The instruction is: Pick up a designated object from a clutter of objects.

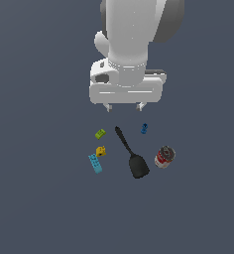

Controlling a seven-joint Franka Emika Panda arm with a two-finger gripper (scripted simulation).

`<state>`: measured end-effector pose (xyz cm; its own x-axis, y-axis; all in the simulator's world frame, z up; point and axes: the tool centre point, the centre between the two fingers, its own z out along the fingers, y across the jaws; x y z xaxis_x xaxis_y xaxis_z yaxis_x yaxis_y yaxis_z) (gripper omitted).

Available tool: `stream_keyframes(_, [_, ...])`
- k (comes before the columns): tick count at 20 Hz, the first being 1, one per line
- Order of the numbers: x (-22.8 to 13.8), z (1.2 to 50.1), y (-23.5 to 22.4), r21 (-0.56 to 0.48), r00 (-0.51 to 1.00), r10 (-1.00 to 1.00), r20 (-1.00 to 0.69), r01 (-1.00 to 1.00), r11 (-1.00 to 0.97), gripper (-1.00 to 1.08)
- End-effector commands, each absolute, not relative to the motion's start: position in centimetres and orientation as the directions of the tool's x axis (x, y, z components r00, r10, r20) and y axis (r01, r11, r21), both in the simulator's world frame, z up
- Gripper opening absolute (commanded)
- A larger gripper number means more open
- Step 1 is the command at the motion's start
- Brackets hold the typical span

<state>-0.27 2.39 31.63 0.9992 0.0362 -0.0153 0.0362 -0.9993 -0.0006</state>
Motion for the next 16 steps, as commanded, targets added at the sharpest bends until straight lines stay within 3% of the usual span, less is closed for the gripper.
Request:
stream_keyframes(1, [-0.3, 31.6, 2.4, -0.001, 0.999, 0.036, -0.015, 0.036, -0.999, 1.0])
stream_keyframes(16, [0.5, 31.8, 3.9, -0.003, 0.996, 0.092, 0.001, 0.092, -0.996, 1.0])
